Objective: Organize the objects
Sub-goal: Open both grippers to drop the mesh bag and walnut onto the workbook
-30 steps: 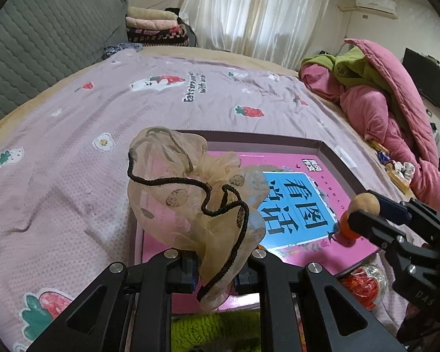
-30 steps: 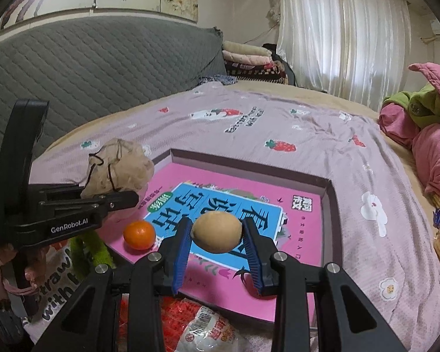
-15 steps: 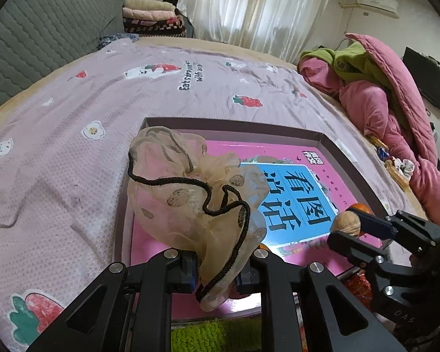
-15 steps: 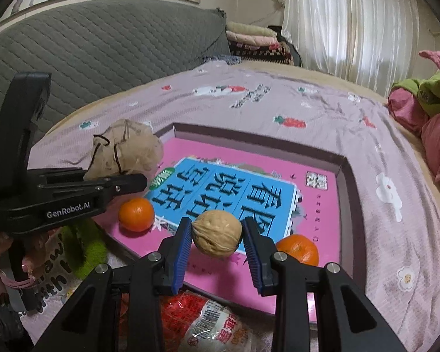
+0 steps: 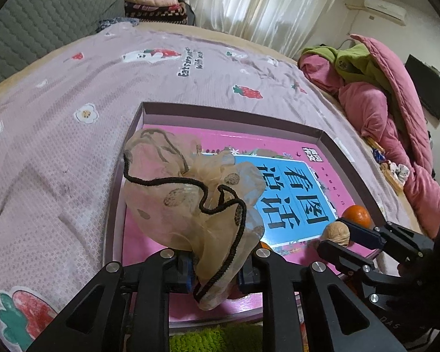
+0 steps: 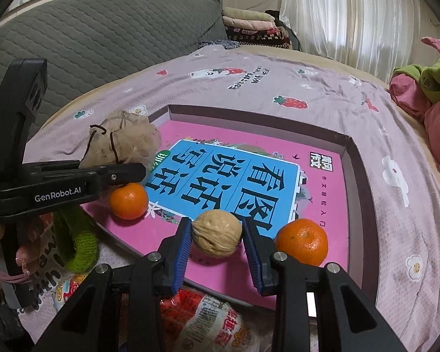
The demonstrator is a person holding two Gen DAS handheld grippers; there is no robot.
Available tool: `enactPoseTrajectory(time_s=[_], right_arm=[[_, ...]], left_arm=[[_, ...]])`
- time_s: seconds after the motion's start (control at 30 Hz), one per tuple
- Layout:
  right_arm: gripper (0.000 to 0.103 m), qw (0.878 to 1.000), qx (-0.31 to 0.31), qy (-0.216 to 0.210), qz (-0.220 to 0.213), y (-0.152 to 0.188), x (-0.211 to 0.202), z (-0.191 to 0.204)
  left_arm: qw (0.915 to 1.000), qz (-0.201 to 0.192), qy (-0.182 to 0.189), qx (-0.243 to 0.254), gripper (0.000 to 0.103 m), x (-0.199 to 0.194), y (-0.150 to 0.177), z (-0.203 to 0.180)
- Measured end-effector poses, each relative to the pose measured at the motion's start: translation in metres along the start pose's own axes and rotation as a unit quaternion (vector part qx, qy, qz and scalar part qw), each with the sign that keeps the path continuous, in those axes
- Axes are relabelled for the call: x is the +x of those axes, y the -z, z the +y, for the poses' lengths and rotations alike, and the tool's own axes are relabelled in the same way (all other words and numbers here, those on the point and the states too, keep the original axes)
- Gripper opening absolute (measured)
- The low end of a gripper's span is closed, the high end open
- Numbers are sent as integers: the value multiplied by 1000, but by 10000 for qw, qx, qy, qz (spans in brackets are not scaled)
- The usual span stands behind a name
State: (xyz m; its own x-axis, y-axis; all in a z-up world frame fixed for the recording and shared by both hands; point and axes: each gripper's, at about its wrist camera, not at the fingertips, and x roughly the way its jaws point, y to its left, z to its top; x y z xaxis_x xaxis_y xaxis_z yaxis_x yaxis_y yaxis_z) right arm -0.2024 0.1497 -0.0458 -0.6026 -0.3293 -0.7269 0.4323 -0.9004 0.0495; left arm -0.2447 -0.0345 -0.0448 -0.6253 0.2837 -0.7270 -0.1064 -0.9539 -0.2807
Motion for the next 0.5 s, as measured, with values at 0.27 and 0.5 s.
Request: enactPoseTrajectory(time_s=[0.27, 0.5], right_arm=[[36, 10000, 68, -15, 34, 0, 0, 0], [36, 9998, 170, -31, 90, 0, 0, -4]], left_arm=[[9998, 65, 64, -149, 29, 1, -2, 2], [9999, 79, 54, -34, 41, 1, -1, -4]])
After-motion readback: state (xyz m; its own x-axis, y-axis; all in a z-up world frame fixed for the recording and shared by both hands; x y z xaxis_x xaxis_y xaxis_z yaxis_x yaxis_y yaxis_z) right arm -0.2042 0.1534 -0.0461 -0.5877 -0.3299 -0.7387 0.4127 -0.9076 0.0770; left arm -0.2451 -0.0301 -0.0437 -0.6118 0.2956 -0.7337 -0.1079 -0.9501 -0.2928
